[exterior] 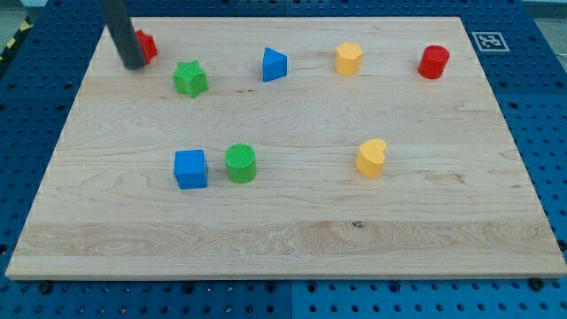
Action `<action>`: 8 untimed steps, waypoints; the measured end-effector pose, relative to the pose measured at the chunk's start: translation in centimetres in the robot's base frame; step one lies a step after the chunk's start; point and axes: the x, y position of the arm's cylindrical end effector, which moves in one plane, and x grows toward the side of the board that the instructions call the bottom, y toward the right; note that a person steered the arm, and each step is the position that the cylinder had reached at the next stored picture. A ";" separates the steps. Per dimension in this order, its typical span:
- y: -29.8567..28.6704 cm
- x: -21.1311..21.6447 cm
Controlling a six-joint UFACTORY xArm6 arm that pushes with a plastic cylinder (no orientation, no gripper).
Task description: Move your arm to the left of the triangle
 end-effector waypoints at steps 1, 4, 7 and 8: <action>0.0 -1.4; 0.0 1.3; 2.4 3.6; 8.2 0.9</action>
